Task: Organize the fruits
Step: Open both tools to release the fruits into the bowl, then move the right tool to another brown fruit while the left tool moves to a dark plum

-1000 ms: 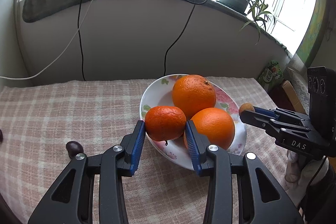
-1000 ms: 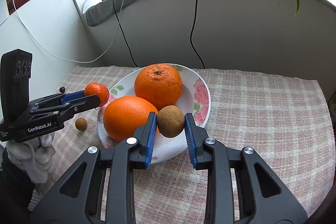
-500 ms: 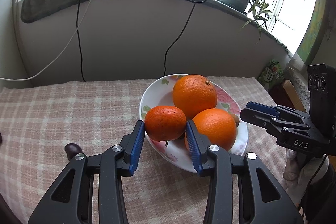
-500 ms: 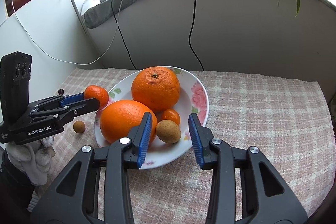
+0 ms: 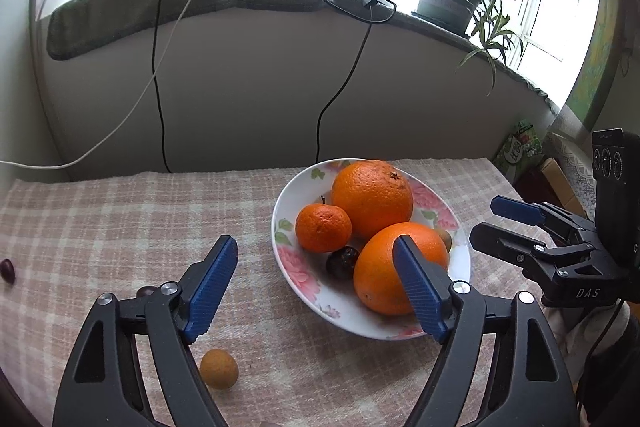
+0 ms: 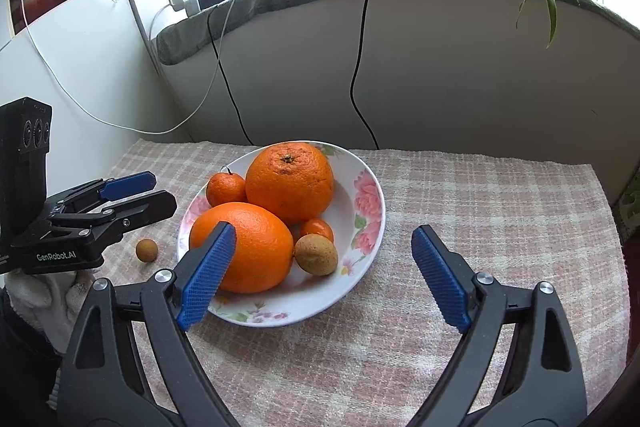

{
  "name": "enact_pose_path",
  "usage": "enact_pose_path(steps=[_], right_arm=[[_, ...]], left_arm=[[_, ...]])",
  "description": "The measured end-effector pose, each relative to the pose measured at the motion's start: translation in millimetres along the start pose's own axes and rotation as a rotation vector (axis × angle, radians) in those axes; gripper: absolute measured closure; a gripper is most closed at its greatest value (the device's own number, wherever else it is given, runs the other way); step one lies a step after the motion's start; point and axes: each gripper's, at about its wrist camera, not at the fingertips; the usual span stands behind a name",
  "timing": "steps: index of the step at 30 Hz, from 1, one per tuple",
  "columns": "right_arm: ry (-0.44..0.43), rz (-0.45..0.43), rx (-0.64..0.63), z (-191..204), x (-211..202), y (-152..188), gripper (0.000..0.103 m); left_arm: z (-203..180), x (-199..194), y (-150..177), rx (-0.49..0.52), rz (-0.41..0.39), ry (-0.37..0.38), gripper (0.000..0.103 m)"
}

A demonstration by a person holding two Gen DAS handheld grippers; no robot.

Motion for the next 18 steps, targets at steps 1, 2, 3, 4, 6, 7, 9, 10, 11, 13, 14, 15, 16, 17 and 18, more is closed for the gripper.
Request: enact_pose_path(steps=[1,2,3,4,6,7,9,10,11,13,14,15,16,17,18], right_arm=[[0.006,0.0,-0.004,1,0,0,0.01],[0.014,0.001,-0.008,1,0,0,0.009],[0.018,0.001,-0.011,2,1,1,0.008],[0.017,0.001,-0.014,3,0,1,0.007],[0.018,-0.002,-0.02,4,-1,2,0.006],[0.02,-0.003,-0.023,5,-1,2,0.006],[0.023,-0.007,-0.028,6,-2,2,0.006],[0.024,-0.008,-0.029,6,-3,2,0.006],[0.025,-0.009,-0.029,6,-3,1,0.006],[0.024,-0.012,-0.026,6,-4,1,0.006],[0.022,-0.011,-0.025,6,-5,0,0.006],[0.02,-0.012,-0.025,7,-6,0,0.006],[0.02,-0.013,-0.025,7,-6,1,0.006],[0.02,-0.014,-0.027,8,-7,1,0.006],[0.02,-0.014,-0.029,9,-8,1,0.006]], left_arm=[[0,0,0,-0.001,0.002,-0.002,0.023],[-1,1,0,-0.003,0.004,-0.004,0.023],[-1,1,0,-0.005,0.007,-0.008,0.022],[0,1,0,-0.007,0.009,-0.01,0.022],[0,1,0,-0.011,0.013,-0.011,0.022],[0,1,0,-0.012,0.014,-0.011,0.022],[0,0,0,-0.011,0.016,-0.015,0.022],[0,-1,0,-0.01,0.016,-0.016,0.022],[0,-1,0,-0.01,0.014,-0.017,0.022],[-1,-3,0,-0.009,0.012,-0.02,0.022],[-1,-5,0,-0.01,0.01,-0.023,0.022],[-1,-6,0,-0.01,0.01,-0.024,0.022],[-1,-7,0,-0.01,0.009,-0.025,0.022],[-1,-8,0,-0.01,0.008,-0.026,0.022],[-1,-10,1,-0.011,0.007,-0.026,0.022]])
Point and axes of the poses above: each gripper's, at about its wrist camera, not at the fingertips, and x roughly the way its jaws point, z to its left, y to its underside, and after that the axes turned 12 degrees about x, right-handed
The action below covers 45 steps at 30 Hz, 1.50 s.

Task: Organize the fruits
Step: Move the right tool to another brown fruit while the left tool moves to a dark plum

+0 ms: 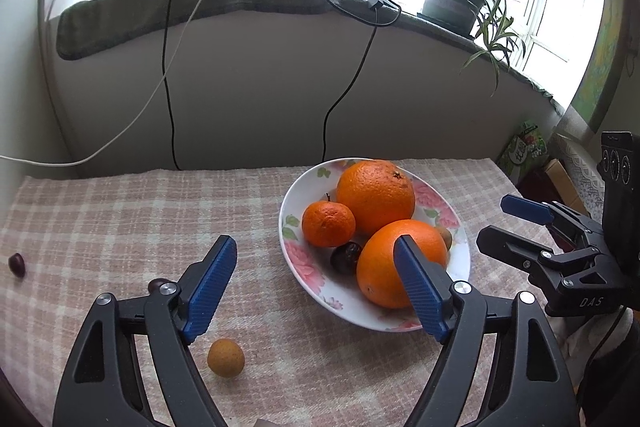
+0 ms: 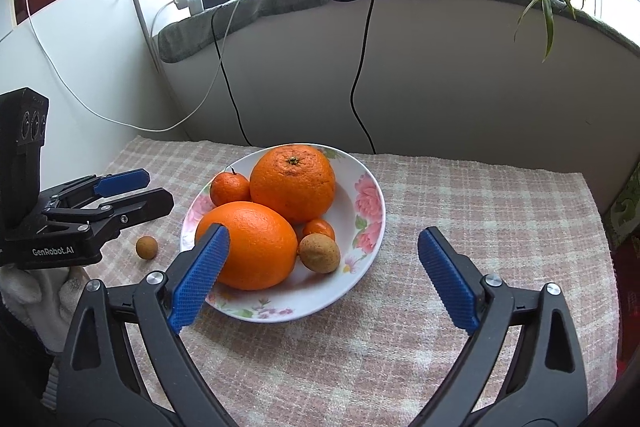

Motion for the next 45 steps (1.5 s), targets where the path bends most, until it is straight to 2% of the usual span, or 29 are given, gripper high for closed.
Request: enact_pose_path(steps=[21,40,45], right_arm=[[-0.047,-0.016,-0.04,38,-25,10,0.006],[-0.172,0.045,-0.157,104,-9,29,0.006],[-0.218,0.077,-0.192,124,2,38,0.006]], left_arm=[[17,-50,17,-0.026,-0.052,-0.056,0.022],[90,-77,67,-0.133,-0.02,-0.165,0.022],[103,-74,76,-0.142,-0.003,-0.166,0.025]])
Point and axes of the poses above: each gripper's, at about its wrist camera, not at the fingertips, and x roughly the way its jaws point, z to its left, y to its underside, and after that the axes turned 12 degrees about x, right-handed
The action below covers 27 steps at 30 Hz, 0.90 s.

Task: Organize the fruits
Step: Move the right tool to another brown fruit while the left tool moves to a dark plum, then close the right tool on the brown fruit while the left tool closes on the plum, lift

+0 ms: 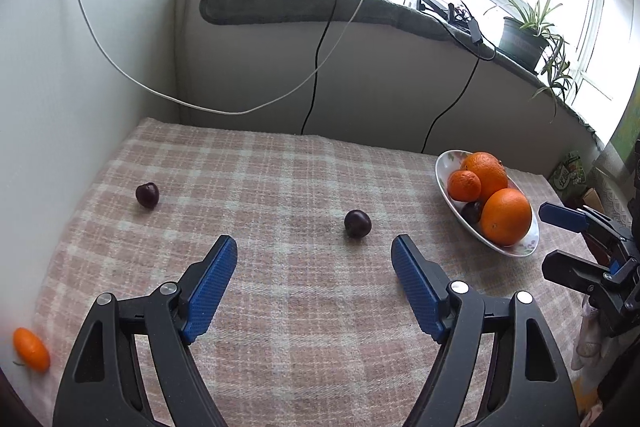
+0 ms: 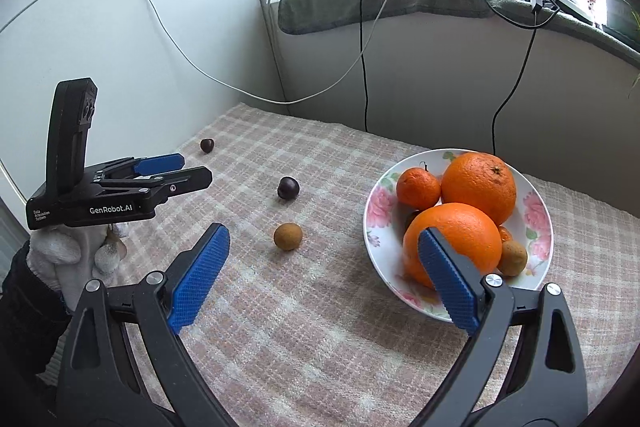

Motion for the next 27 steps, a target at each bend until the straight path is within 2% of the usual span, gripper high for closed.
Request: enact_pose_path(steps=[4,6,10,14,18,27], right_arm=[[-0.031,0.031,-0.024,13,12,6,0.007],[-0.042,0.057,-0.032,18,20,9,0.018],[-0.05,0.105,-0.035,23,38,13,0.028],[-0.052,0.156,-0.03,26,58,14,0.047],[-0.042,0.188,-0.037,27,75,14,0.057],[-0.019,0.216,-0.037,24,96,13,0.066]], left_arm=[[6,7,3,-0.017,0.013,0.043,0.037],[8,12,2,-0.023,0.023,0.069,0.043],[6,23,0,-0.006,0.043,0.109,0.054],[3,32,-4,0.012,0.06,0.139,0.063],[1,44,-10,0.018,0.075,0.166,0.067],[-7,69,-19,0.043,0.108,0.203,0.073]])
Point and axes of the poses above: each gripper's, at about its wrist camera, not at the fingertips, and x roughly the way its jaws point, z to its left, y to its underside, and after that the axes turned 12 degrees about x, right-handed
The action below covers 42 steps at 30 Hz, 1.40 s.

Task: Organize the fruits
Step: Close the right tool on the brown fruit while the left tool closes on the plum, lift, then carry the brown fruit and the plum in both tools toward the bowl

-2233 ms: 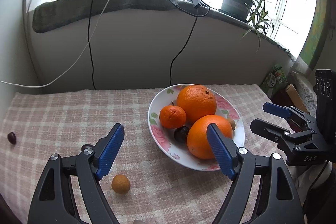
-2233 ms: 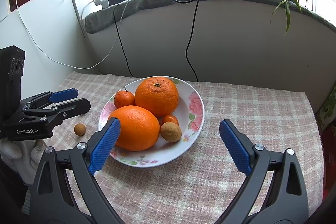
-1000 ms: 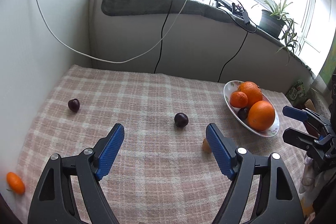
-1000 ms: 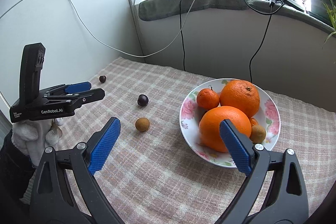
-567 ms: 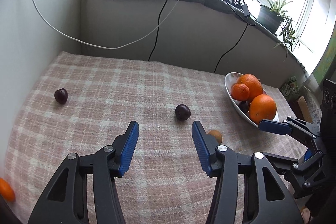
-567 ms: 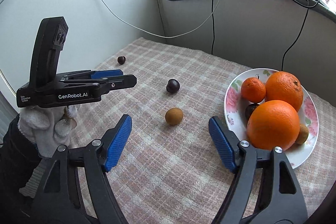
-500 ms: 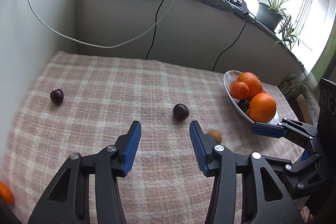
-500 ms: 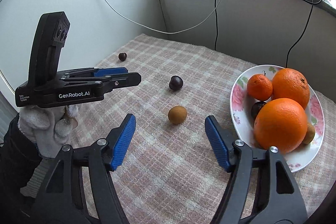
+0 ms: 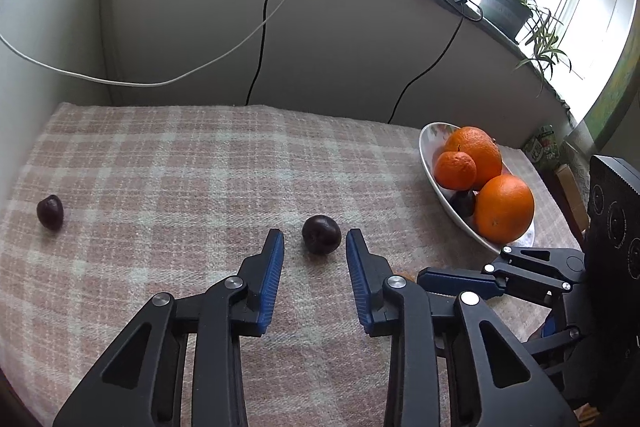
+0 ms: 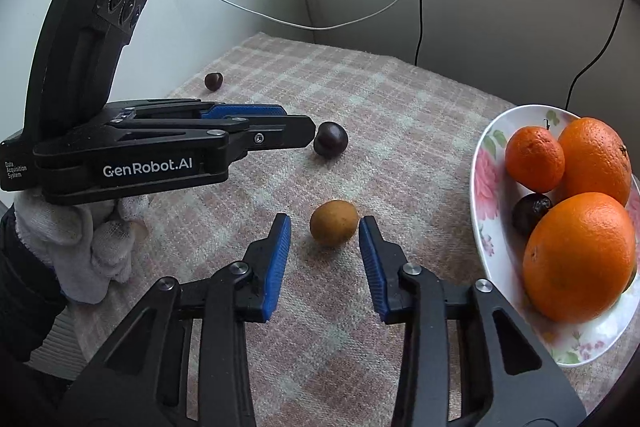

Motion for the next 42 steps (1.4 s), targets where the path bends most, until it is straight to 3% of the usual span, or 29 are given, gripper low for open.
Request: enact_pose_path(steps=[14,20,25,42], right_arm=[[0.013,0.019,0.002,-1,14,-2,0.069],[0.012,0.02,0.001,-1,15,-2,0.074],[0.011,0.018,0.0,0,16,-1,0.074],[0.0,-0.068,0.049,-12,-31,12,0.074]], left_arm=[[2,23,-1,0.002,0.043,0.022,0.073],[1,25,-2,0.011,0.043,0.039,0.081],[0,24,-2,0.017,0.038,0.029,0.082],[-17,5,-4,-0.002,-0.021,0.036,0.082]])
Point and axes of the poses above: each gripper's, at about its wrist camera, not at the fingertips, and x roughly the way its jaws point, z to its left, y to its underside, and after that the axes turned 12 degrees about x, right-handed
